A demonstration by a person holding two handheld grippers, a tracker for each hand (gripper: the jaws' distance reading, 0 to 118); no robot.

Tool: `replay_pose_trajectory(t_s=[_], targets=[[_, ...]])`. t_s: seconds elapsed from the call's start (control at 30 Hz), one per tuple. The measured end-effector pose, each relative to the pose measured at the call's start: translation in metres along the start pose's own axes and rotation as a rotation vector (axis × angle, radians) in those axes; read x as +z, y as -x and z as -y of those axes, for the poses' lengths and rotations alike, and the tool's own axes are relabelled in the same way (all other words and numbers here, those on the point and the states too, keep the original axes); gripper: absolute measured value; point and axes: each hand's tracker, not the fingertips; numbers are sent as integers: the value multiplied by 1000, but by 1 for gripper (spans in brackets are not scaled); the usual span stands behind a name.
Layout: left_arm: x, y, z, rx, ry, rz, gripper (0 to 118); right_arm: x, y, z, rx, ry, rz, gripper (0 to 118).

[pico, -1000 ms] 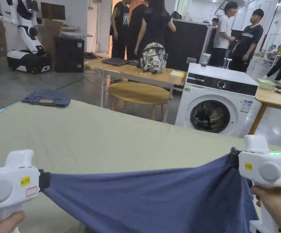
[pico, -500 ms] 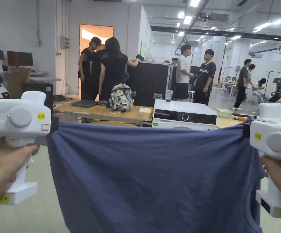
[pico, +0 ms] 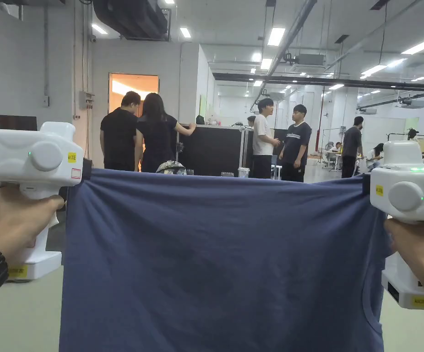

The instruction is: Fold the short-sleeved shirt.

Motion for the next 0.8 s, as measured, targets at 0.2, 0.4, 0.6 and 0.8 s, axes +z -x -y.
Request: replay_pose_trajectory(t_s=[0.2, 0.4, 0.6, 0.8], targets=[[-27, -11, -23, 4, -29, -10, 0, -37, 3, -16, 5, -25, 21, 2], [-45, -21, -20, -17, -32, -15, 0, -49, 5, -8, 16, -32, 23, 2], [-59, -22, 17, -13, 5, -14, 0, -54, 9, 36, 56, 9, 10, 2], [-55, -15, 81, -34, 78, 5, 0, -34, 7, 89, 79, 76, -8, 2]])
